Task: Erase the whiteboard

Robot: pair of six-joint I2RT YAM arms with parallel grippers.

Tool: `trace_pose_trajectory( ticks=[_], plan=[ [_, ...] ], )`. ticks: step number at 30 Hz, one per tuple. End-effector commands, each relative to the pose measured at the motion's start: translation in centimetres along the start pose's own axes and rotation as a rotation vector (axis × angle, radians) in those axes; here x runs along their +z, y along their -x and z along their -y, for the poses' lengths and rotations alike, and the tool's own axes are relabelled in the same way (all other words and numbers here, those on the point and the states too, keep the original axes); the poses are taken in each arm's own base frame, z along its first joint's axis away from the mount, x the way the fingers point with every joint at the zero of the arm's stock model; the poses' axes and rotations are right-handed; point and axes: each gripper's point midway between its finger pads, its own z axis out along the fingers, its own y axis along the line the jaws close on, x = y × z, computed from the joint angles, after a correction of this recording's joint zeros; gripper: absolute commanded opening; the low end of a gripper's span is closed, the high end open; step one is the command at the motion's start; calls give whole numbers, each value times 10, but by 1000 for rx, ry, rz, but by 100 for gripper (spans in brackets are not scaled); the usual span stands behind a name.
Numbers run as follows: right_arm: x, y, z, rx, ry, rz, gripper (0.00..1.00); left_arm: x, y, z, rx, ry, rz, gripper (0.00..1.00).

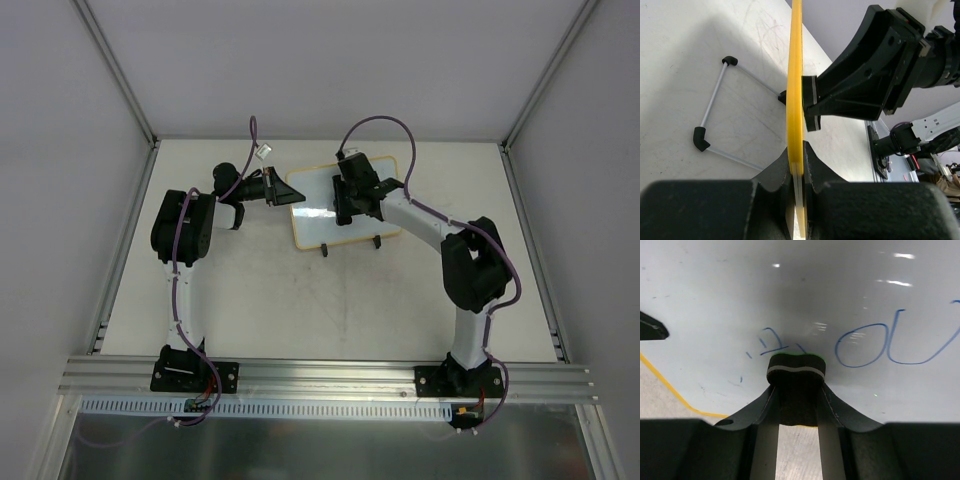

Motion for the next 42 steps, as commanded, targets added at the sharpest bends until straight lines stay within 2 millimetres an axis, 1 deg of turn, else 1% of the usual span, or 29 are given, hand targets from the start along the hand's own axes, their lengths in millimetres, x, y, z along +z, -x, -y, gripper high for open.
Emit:
trace_pose_trajectory(
  ticks=[1, 4, 7, 9, 12, 15, 16, 18, 19, 21, 22, 24, 25, 30, 31, 34, 35, 36, 38, 42],
  plan=[
    [16, -13, 106, 48, -312, -22, 0, 6, -4, 30, 295, -130, -68, 0],
    [13, -13, 116, 63, -325, -16, 0, 6, -5, 31, 293, -131, -70, 0],
    [12, -14, 119, 66, -334, -16, 0, 6, -5, 31, 293, -131, -70, 0],
    [13, -14, 121, 68, -334, -15, 0, 6, -5, 31, 291, -131, -70, 0],
    [13, -13, 114, 66, -310, -7, 0, 6, -5, 31, 294, -131, -69, 0],
    [13, -14, 99, 23, -298, 0, 0, 5, -5, 31, 293, -130, -69, 0],
    [13, -15, 86, -10, -294, 4, 0, 6, -5, 31, 293, -131, -70, 0],
    [17, -17, 72, -40, -282, 3, 0, 6, -5, 31, 294, -132, -69, 0],
    [18, -20, 57, -57, -248, 2, 0, 6, -5, 31, 294, -132, -69, 0],
    [21, -23, 43, -73, -227, 7, 0, 6, -4, 31, 299, -132, -69, 0],
    [20, -25, 28, -100, -207, 13, 0, 5, -4, 31, 296, -131, -68, 0],
    [22, -28, 16, -126, -201, 23, 0, 6, -5, 32, 297, -133, -70, 0],
    [23, -30, 5, -142, -183, 27, 0, 5, -5, 31, 298, -132, -69, 0],
    [29, -40, -27, -136, -100, 23, 0, 6, -5, 32, 297, -133, -70, 0],
    [30, -45, -36, -146, -85, 19, 0, 6, -5, 31, 294, -133, -70, 0],
    [29, -46, -57, -168, -46, 26, 0, 6, -5, 31, 297, -134, -71, 0],
    [32, -50, -62, -177, -33, 17, 0, 6, -5, 31, 294, -133, -70, 0],
    [30, -46, -68, -180, -19, 29, 0, 5, -5, 31, 294, -132, -69, 0],
    [30, -47, -80, -192, 11, 29, 0, 6, -5, 32, 297, -133, -70, 0],
    [30, -49, -96, -210, 52, 33, 0, 6, -5, 31, 294, -134, -72, 0]
  ],
)
